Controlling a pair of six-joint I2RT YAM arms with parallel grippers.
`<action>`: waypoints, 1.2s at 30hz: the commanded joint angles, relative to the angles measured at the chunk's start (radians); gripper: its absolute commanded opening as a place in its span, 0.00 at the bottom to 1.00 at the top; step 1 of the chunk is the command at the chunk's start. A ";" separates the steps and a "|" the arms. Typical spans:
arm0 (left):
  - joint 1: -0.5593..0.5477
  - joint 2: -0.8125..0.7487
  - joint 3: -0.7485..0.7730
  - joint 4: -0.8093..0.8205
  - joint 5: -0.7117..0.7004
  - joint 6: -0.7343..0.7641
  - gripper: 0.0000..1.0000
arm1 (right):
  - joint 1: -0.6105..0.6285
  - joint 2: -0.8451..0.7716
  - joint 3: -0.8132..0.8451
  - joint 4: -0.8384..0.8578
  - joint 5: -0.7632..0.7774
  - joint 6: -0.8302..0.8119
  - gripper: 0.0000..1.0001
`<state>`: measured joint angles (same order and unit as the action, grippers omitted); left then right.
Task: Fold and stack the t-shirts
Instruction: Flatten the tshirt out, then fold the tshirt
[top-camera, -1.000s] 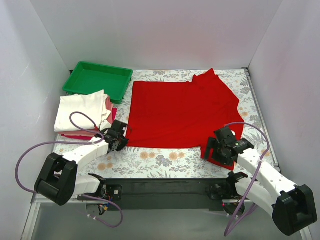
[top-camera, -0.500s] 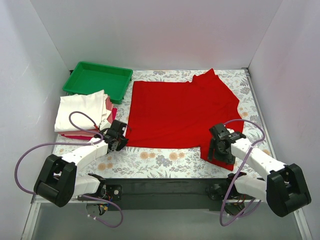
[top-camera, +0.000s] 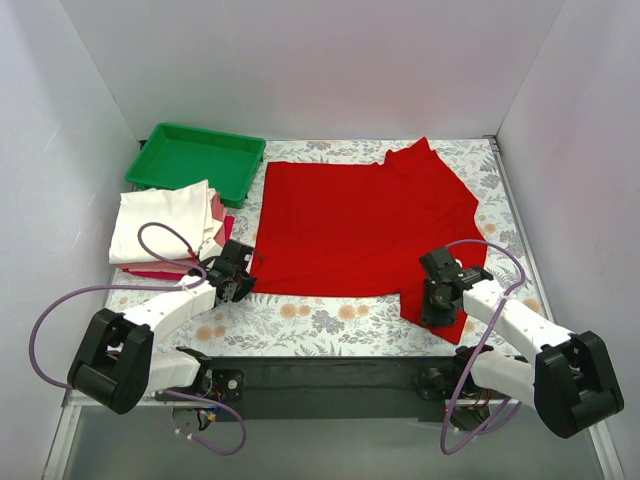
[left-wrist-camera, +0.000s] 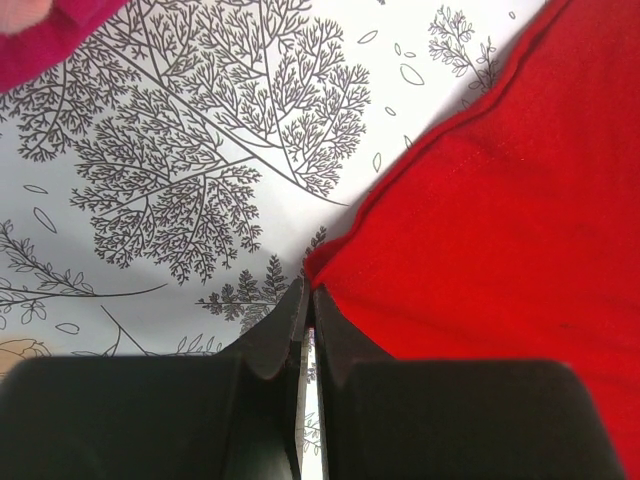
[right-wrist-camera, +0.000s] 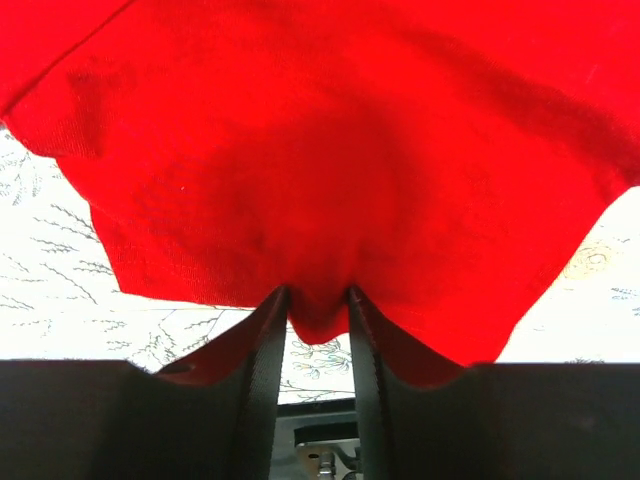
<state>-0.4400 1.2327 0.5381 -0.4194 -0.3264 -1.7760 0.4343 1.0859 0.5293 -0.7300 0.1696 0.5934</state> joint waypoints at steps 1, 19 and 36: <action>0.007 -0.004 0.022 -0.019 -0.048 0.006 0.00 | 0.004 0.017 -0.006 0.011 -0.058 -0.024 0.34; 0.007 -0.165 -0.006 -0.185 -0.028 -0.052 0.00 | 0.044 -0.146 0.056 -0.259 -0.142 0.060 0.01; 0.007 -0.134 0.051 -0.096 0.015 -0.003 0.00 | 0.043 -0.048 0.202 -0.187 0.041 -0.007 0.01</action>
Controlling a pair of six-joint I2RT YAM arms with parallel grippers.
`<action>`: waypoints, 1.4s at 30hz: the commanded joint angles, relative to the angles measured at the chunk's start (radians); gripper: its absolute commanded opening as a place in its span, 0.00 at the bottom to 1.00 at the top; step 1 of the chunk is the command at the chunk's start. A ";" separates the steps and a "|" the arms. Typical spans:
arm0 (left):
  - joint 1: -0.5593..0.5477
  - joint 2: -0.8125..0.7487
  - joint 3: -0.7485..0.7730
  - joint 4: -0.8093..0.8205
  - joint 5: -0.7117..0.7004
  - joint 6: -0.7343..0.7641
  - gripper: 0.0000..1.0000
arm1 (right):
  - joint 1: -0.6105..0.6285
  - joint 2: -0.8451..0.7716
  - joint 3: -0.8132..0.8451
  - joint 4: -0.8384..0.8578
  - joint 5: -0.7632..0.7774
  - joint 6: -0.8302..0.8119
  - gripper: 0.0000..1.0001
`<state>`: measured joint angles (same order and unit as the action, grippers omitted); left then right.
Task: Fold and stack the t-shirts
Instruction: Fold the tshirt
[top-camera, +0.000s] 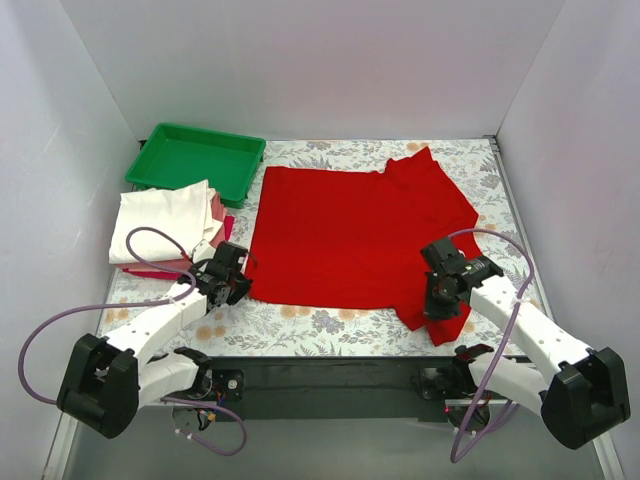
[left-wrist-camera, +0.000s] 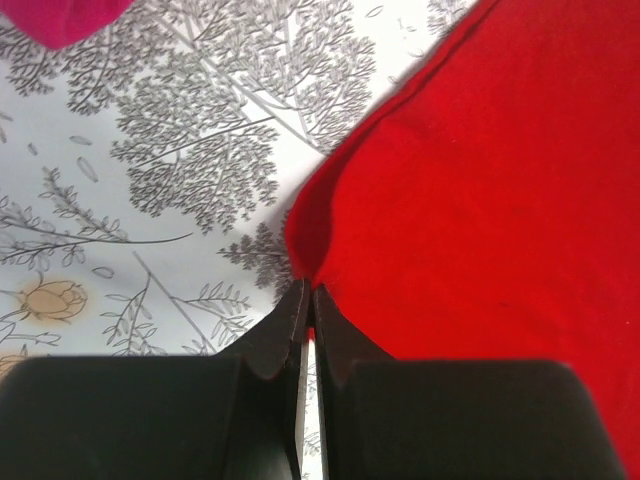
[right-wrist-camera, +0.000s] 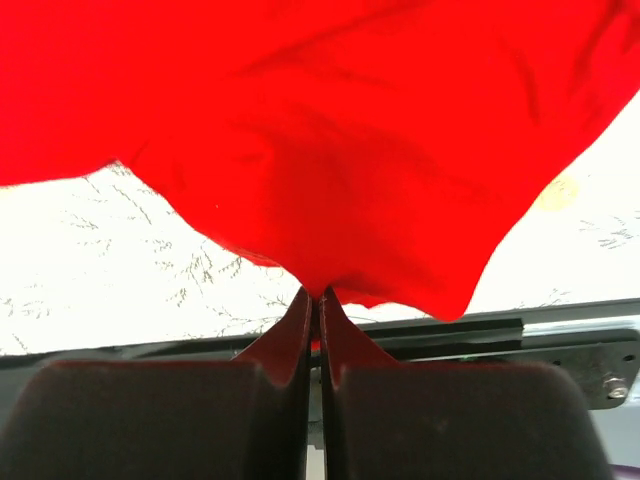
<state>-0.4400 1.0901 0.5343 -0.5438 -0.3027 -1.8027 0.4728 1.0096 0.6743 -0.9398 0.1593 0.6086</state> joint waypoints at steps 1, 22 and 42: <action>0.007 0.013 0.071 0.033 -0.013 0.031 0.00 | 0.004 0.038 0.070 0.027 0.071 -0.027 0.01; 0.064 0.275 0.329 0.130 -0.052 0.085 0.00 | -0.086 0.300 0.450 0.162 0.256 -0.136 0.01; 0.130 0.508 0.458 0.258 -0.018 0.143 0.00 | -0.238 0.550 0.610 0.328 0.088 -0.325 0.01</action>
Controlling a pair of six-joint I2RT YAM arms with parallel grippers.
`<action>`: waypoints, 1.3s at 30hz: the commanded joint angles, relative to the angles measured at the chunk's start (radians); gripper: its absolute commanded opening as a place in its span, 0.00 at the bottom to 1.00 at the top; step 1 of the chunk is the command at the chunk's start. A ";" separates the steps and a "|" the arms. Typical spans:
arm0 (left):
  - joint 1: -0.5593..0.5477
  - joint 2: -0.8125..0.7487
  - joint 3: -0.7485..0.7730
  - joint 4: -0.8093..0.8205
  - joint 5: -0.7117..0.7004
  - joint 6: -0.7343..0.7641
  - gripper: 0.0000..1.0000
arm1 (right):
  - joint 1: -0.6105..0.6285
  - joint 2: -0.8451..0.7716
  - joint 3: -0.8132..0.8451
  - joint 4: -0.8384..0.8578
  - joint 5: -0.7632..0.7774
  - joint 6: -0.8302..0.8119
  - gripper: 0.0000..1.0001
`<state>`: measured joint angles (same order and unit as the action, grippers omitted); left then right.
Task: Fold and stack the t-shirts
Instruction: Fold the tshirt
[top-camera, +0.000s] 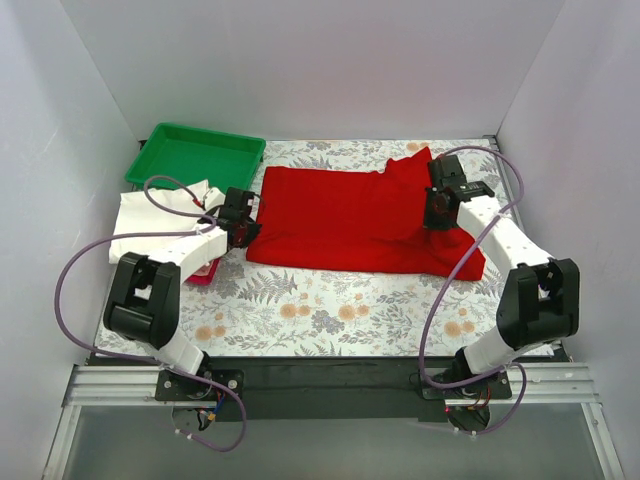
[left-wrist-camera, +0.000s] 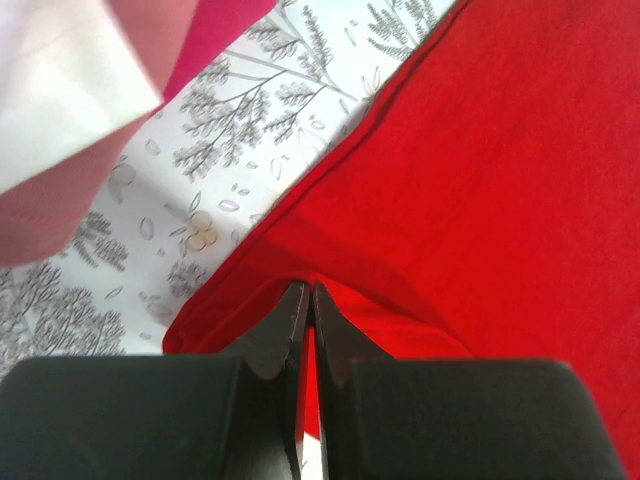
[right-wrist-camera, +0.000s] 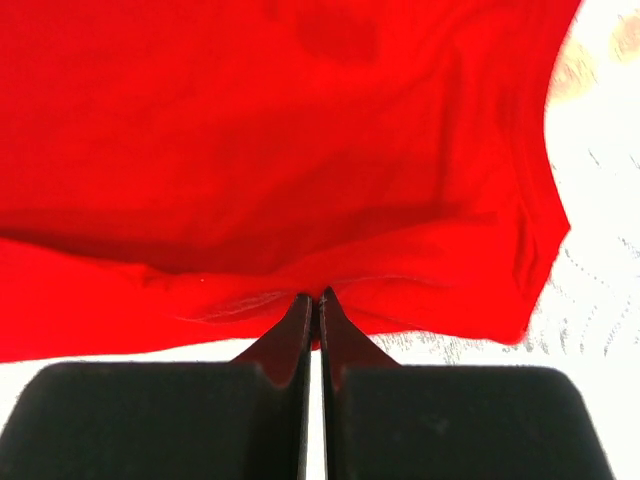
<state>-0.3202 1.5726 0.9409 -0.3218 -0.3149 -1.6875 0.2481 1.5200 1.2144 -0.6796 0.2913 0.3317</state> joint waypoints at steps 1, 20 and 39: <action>0.010 0.035 0.059 0.039 -0.003 0.034 0.00 | -0.018 0.066 0.076 0.068 -0.047 -0.043 0.01; -0.080 -0.055 0.059 0.139 0.052 0.132 0.92 | -0.049 0.089 0.033 0.224 -0.239 -0.112 0.98; -0.151 0.069 -0.074 0.138 0.081 0.147 0.95 | -0.062 0.319 -0.003 0.451 -0.397 -0.123 0.98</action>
<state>-0.4732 1.6424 0.8822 -0.1421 -0.1669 -1.5478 0.1974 1.7870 1.1385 -0.3016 -0.1040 0.2272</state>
